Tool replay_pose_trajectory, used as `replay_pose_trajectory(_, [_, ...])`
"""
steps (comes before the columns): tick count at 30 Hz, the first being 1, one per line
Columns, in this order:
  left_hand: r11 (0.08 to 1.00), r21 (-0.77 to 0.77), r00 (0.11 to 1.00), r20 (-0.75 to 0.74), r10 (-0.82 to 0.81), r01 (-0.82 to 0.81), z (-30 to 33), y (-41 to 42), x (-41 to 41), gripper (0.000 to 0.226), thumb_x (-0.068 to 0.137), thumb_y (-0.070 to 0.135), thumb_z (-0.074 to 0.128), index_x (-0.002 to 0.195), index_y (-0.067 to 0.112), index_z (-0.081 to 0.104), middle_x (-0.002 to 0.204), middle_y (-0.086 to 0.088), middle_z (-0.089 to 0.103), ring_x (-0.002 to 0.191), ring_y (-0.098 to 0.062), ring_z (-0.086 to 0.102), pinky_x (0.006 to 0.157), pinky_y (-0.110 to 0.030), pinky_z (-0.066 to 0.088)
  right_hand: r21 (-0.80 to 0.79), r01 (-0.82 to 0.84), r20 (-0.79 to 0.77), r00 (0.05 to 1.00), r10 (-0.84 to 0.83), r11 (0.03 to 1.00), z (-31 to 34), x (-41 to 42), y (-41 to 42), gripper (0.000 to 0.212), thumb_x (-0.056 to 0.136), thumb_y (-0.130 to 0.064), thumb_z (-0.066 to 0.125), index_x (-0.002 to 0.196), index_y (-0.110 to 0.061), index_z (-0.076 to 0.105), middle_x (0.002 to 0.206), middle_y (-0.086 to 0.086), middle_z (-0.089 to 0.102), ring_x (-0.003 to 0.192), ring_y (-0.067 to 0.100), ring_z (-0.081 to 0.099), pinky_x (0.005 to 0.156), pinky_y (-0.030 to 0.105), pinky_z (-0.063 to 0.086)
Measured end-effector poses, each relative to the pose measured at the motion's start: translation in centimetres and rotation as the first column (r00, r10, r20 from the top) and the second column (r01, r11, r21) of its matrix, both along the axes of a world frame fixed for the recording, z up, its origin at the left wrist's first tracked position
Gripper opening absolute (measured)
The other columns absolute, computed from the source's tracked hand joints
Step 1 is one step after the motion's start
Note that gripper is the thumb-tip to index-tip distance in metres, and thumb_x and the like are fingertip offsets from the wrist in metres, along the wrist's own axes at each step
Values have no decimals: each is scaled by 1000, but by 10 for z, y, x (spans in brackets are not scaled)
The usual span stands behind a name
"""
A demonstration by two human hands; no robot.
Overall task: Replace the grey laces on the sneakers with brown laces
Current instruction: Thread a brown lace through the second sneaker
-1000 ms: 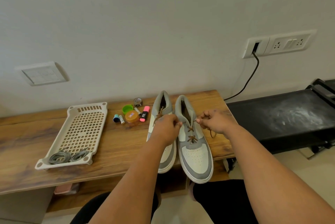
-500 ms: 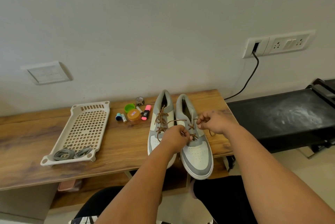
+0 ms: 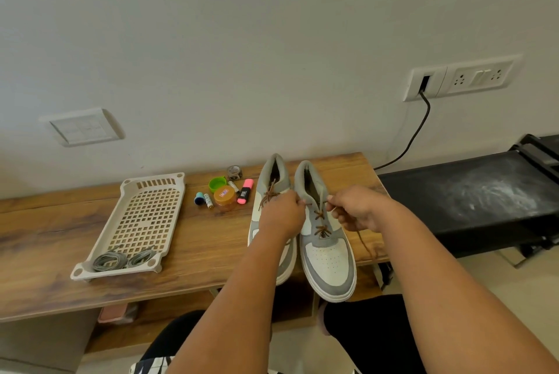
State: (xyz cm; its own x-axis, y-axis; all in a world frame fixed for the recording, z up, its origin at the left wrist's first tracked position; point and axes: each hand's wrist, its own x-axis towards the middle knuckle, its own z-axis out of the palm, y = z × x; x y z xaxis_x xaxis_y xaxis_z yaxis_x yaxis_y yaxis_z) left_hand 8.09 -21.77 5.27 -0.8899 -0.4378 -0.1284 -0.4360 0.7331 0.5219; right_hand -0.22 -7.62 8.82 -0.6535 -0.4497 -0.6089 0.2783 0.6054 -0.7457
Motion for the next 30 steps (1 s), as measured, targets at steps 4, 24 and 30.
replay_pose_trajectory(4, [907, 401, 991, 5, 134, -125, 47, 1, 6, 32, 103, 28, 44, 84, 9, 60, 74, -3, 51, 67, -16, 47, 66, -30, 40, -201, 146, 225, 969, -99, 969, 5, 3, 3, 26, 105, -22, 42, 93, -7, 59, 74, 10, 68, 68, 17, 66, 62, 28, 57])
replay_pose_trajectory(24, [955, -263, 601, -788, -133, -133, 140, 7, 19, 14, 98, 29, 59, 93, 19, 68, 90, 7, 63, 81, -7, 56, 69, -12, 39, -334, -53, -930, 180, -320, 941, 110, 39, 4, 13, 86, -28, 75, 83, -15, 74, 76, -7, 69, 71, 6, 63, 66, 21, 53])
replay_pose_trajectory(30, [984, 169, 436, -891, 126, 60, 145, 22, 15, 7, 89, 21, 73, 93, 16, 75, 82, 13, 72, 83, 1, 68, 75, -16, 54, -624, -90, -766, 263, -586, 776, 109, 36, -4, 9, 86, -26, 74, 93, -19, 74, 83, -15, 66, 81, 0, 63, 69, 7, 47])
